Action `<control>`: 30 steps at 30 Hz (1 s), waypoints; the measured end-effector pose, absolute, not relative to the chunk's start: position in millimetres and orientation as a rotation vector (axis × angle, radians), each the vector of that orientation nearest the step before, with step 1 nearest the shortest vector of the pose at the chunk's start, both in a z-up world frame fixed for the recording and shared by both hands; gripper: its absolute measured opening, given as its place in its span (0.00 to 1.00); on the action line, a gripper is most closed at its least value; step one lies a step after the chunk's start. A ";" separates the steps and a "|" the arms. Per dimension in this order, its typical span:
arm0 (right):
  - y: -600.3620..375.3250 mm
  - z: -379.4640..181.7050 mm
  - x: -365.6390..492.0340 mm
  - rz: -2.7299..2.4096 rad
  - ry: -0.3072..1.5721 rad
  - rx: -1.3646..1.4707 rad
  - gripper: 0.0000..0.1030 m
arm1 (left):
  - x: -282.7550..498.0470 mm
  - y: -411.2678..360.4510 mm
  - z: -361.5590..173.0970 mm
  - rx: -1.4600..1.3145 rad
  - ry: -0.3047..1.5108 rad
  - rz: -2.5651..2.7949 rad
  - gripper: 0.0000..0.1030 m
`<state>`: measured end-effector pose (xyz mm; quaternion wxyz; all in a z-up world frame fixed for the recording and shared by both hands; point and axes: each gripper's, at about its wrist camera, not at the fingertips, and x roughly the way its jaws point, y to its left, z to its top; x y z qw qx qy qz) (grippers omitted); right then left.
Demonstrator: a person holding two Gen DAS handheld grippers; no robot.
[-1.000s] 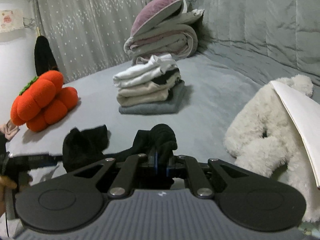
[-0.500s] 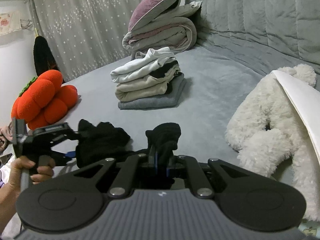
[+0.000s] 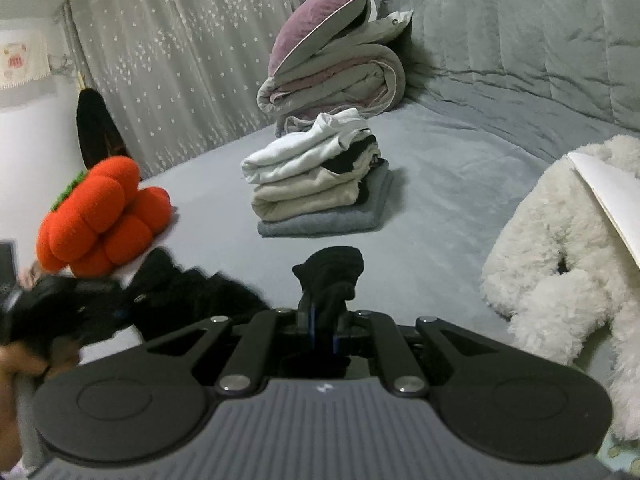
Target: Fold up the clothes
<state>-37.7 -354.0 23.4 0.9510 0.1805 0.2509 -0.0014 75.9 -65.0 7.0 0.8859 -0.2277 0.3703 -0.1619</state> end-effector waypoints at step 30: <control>-270.8 57.9 3.2 0.171 0.442 0.437 0.08 | -142.5 61.0 -11.1 -0.387 1.005 -0.250 0.12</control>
